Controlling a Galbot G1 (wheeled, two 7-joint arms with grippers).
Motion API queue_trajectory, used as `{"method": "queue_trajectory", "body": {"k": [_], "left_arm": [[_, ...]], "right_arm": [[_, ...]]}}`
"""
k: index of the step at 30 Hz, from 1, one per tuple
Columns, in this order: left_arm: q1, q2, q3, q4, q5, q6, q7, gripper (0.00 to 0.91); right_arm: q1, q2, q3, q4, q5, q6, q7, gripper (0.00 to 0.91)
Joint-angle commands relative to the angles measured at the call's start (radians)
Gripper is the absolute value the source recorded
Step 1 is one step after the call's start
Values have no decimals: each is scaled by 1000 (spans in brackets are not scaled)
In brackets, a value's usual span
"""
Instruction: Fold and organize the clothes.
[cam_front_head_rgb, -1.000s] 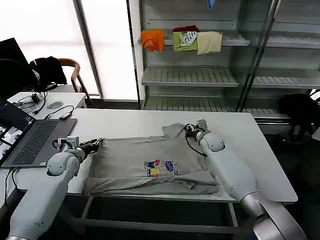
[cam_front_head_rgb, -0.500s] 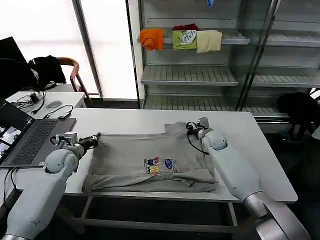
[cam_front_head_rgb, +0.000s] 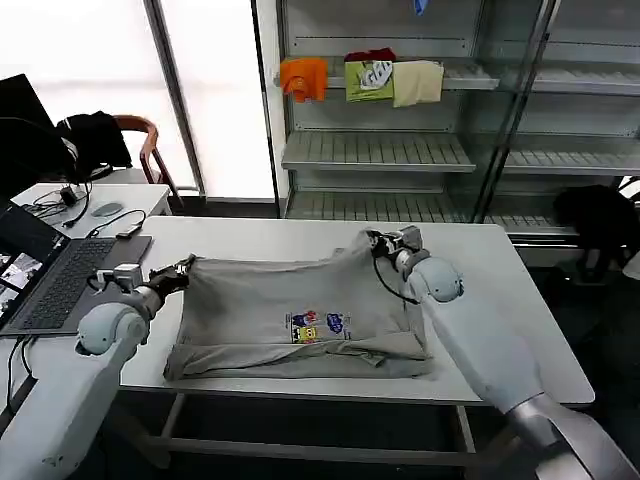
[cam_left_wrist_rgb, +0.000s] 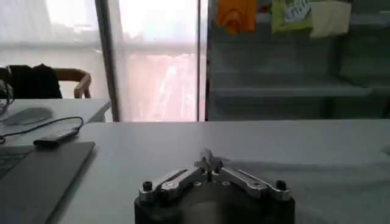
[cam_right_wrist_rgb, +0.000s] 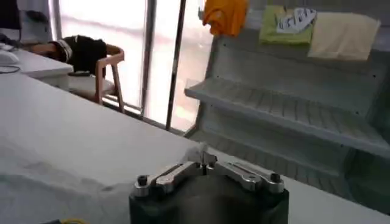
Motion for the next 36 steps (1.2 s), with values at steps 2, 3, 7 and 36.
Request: {"method": "queue_trajectory", "body": {"k": [2,3,7,36], "left_arm": [[278,66,-107,-264,-4,-33,-60,10],[311,68,-111,-290,-4,-34,-65,10],[365,62,-135,-380,-13,-26,-121,10],[563,8,-197,-522,113,59,-219,20]], "right_arm": [[-238,-172,20,372,42,20,20,0],[-262,-184,31,397,45,20,23,0],[-349,-234,78,479,45,21,29,0],[-740,-297,247,710,-5,61,129,0]]}}
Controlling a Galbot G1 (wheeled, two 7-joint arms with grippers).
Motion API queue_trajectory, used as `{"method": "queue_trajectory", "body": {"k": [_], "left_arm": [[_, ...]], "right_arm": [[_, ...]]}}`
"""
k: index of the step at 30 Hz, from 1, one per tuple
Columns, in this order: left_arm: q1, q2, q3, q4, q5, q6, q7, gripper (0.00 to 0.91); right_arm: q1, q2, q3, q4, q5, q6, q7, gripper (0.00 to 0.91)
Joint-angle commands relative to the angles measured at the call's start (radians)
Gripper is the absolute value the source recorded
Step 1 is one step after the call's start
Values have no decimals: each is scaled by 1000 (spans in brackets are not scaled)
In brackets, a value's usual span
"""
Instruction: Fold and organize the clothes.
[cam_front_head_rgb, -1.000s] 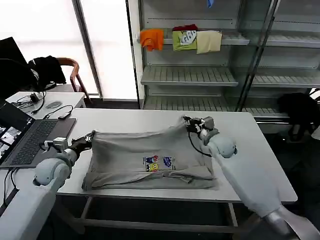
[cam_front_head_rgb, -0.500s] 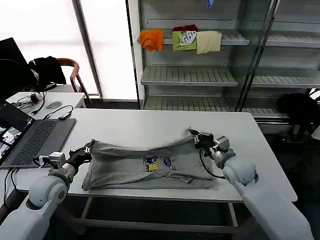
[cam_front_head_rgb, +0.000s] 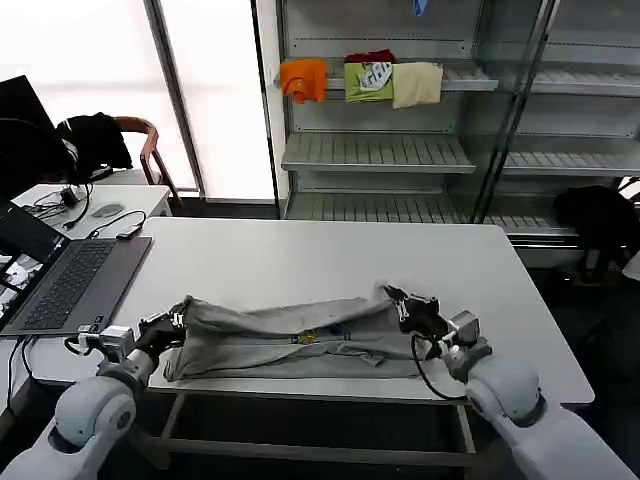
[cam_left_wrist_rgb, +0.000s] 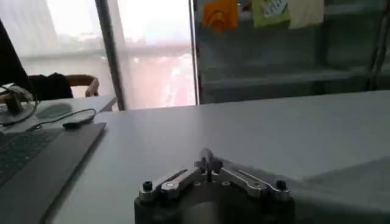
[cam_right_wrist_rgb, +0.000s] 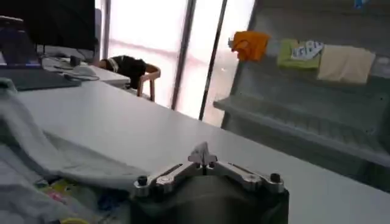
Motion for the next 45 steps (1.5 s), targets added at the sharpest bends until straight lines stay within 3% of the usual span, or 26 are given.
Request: {"method": "queue_trajectory", "body": {"k": [1,3,6,8,9,11,12,13,14,15,17,26,30,32,35,38,41,42,45], "left_arm": [[91,-17,-15,-34,67,9,-34,20],[97,-21,-15,-33,78,9,-47,20],[106,-23,-11,-38,80,10,-56,30],[111,-24,-7,-43,85,10,-56,20],[114,-23,-4,-45,90,11,-57,20],[115,-23,-1,-43,96,11,-57,30],[115,-22,1,-42,99,14,-62,81],[116,-22,3,-41,100,16,-63,202],[120,-19,3,-41,105,20,-63,524],[125,-17,3,-43,111,28,-62,746],[135,-12,3,-53,114,40,-63,907],[145,53,-11,-79,151,55,-75,907],[171,105,-46,-111,169,64,-70,907],[180,125,-68,-121,171,69,-69,907],[198,175,-104,-111,169,69,-68,907],[219,190,-147,-126,123,65,-69,907],[195,127,-179,-201,-22,56,-103,907],[178,90,-166,-241,-51,45,-122,907],[161,-17,-121,-305,-39,12,-127,907]], "right_arm": [[-127,-4,18,56,-26,26,129,0],[-135,7,-1,62,-34,35,211,0],[-152,41,-37,62,-39,28,396,0],[-158,64,-68,53,-43,31,480,0],[-161,76,-88,46,-43,35,579,0],[-162,98,-112,43,-44,41,656,0],[-163,113,-132,41,-45,43,706,907],[-164,117,-137,41,-45,42,718,907],[-167,127,-148,42,-50,44,741,907],[-172,132,-155,47,-54,45,750,907],[-173,139,-165,52,-49,44,772,907],[-138,178,-189,96,3,20,977,907],[-139,187,-176,127,17,-35,1084,907],[-142,183,-156,136,17,-50,1104,907],[-148,164,-102,159,15,-59,1097,907],[-166,143,-20,189,-14,-47,1009,907],[-181,122,85,217,1,0,827,907],[-190,108,123,226,9,31,725,907],[-216,76,231,232,40,88,538,907]]}}
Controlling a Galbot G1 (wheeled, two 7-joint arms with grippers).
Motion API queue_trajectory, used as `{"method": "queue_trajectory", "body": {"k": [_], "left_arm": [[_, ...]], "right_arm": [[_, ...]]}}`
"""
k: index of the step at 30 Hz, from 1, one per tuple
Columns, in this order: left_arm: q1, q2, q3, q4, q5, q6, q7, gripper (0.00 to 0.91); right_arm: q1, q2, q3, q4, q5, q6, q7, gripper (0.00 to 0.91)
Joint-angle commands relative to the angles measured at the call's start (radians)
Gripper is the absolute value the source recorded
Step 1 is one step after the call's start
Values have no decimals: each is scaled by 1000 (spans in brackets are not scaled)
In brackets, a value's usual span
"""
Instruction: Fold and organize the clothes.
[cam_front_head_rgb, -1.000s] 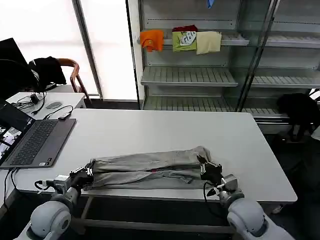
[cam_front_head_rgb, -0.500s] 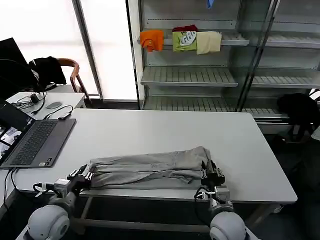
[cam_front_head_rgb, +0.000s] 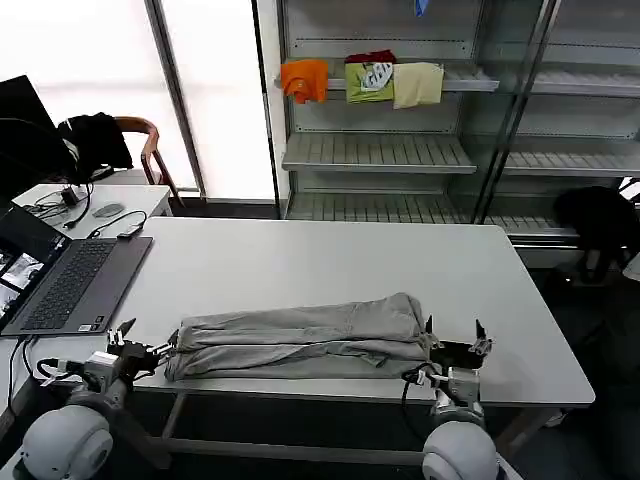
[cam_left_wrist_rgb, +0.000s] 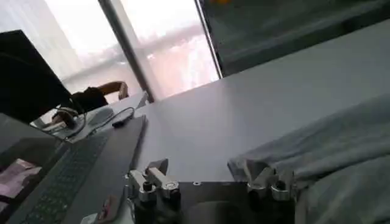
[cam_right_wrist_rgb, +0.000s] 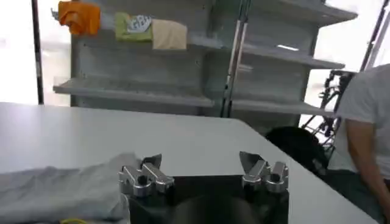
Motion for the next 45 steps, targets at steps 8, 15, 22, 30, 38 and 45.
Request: {"method": "queue_trajectory", "body": {"k": [8,15,22,30,38,45], "left_arm": [[43,-374,2,-102,-21,-136,-23,907],[104,-431,-10,-29,-5,-201,-19,907],[87,-432,-11,38,-9,-229,-9,907],[59,-445,6,121,-7,-251,6,907],[15,-457,13,146,-85,-216,3,907],[6,-468,21,160,-106,-212,2,181]], "right_arm": [[-215,-130,487,23,209,219,-647,907],[-313,-110,528,15,186,308,-696,907],[-351,-103,534,14,178,332,-700,907],[-390,-102,562,-1,177,359,-698,907],[-388,-96,562,-2,167,360,-692,907],[-383,-95,559,-3,165,360,-693,907]]}}
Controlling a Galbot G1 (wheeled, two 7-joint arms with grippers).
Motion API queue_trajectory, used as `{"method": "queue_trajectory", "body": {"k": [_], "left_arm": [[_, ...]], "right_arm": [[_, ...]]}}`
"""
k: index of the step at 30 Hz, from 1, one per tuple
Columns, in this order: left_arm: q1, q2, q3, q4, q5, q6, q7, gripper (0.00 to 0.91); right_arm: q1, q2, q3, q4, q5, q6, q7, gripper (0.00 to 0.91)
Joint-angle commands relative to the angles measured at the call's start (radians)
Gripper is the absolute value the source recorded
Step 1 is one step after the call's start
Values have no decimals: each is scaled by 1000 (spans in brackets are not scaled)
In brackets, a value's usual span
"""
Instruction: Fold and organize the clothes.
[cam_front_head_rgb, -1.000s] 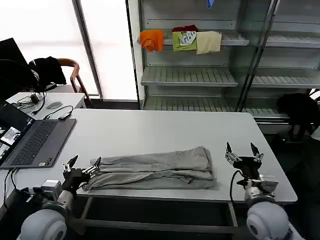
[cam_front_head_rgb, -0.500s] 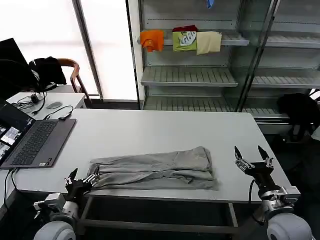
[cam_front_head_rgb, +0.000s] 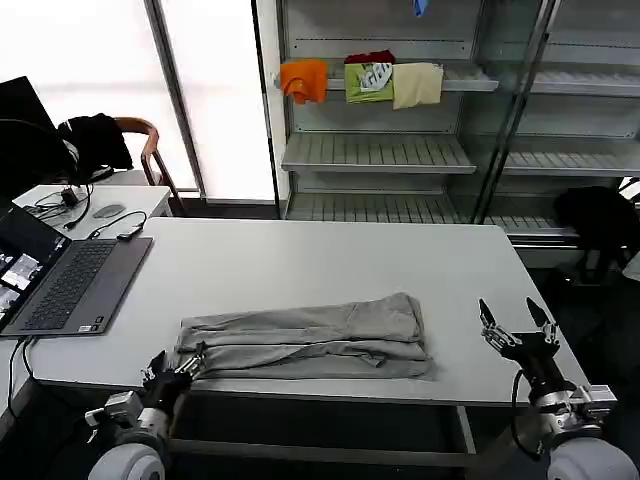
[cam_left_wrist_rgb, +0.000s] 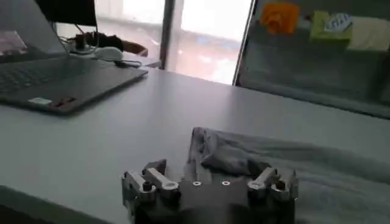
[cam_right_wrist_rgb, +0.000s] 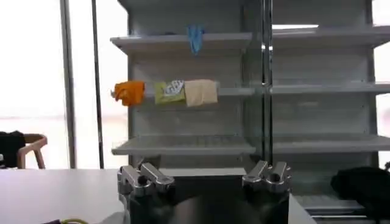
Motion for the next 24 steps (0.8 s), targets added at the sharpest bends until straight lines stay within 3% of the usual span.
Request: {"method": "queue_trajectory", "body": {"k": [1,16,20,24], "left_arm": [[-16,-24,10,43,-51,2,3,50],[-38,-14,37,30,-40,2,27,0],[-82,20,17,25,-52,4,14,0],[-131,105,-25,35,-97,17,-6,0]], "right_arm": [[-16,1,12,-3,0,14,-16,907],[-11,6,11,0,-3,14,-16,907],[-10,9,9,3,-7,14,-16,907],[-5,10,7,3,-11,13,-16,907]]}}
